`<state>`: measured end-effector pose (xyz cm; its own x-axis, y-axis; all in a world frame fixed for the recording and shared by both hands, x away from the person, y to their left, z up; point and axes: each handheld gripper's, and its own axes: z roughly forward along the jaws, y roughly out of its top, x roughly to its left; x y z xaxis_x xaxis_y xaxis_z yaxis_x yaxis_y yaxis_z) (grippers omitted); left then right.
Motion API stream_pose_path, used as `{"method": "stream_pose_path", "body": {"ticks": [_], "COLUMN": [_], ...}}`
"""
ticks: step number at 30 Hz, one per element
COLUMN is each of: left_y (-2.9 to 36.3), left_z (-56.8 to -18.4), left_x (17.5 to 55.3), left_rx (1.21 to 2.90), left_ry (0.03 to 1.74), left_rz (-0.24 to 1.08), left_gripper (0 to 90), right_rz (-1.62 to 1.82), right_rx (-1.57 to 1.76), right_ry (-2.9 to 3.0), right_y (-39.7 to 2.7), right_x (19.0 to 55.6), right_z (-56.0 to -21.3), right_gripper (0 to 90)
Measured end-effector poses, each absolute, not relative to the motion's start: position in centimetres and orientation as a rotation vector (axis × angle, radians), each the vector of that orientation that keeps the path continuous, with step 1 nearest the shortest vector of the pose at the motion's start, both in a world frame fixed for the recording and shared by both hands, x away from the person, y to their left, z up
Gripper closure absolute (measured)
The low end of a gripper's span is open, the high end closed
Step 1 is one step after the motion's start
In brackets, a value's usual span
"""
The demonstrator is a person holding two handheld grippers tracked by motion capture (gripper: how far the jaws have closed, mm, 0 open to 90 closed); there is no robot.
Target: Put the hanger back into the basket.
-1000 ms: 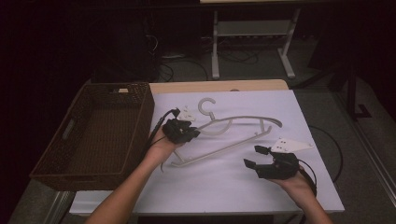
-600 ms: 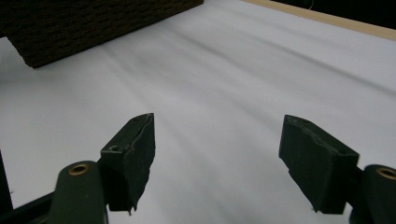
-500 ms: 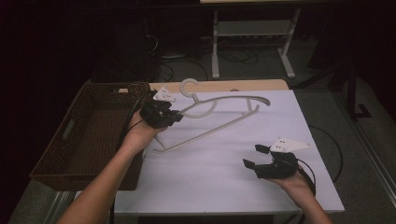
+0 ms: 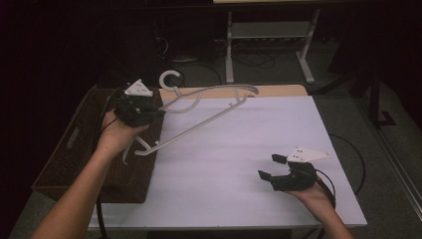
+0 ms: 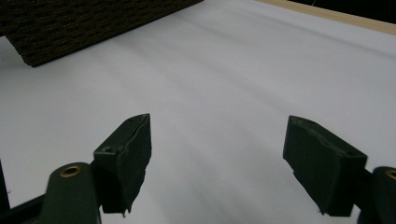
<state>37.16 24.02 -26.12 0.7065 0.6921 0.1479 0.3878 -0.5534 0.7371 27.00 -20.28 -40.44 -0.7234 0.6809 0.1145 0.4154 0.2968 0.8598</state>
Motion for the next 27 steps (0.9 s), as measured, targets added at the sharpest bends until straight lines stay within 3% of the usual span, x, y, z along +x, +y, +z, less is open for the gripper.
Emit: {"method": "stream_pose_path", "body": {"ticks": [27], "left_y": [39.1], "left_z": [-26.4], "left_x": [36.1], "left_rx": [2.12], "left_ry": [1.11], "left_rz": [0.726], "left_gripper": [82.0], "right_rz": [1.376], "right_rx": [1.026], "right_ry": [2.289], "right_y": [-20.4], "right_x": [27.1], "right_z": [-40.6], "right_gripper": [23.1]}}
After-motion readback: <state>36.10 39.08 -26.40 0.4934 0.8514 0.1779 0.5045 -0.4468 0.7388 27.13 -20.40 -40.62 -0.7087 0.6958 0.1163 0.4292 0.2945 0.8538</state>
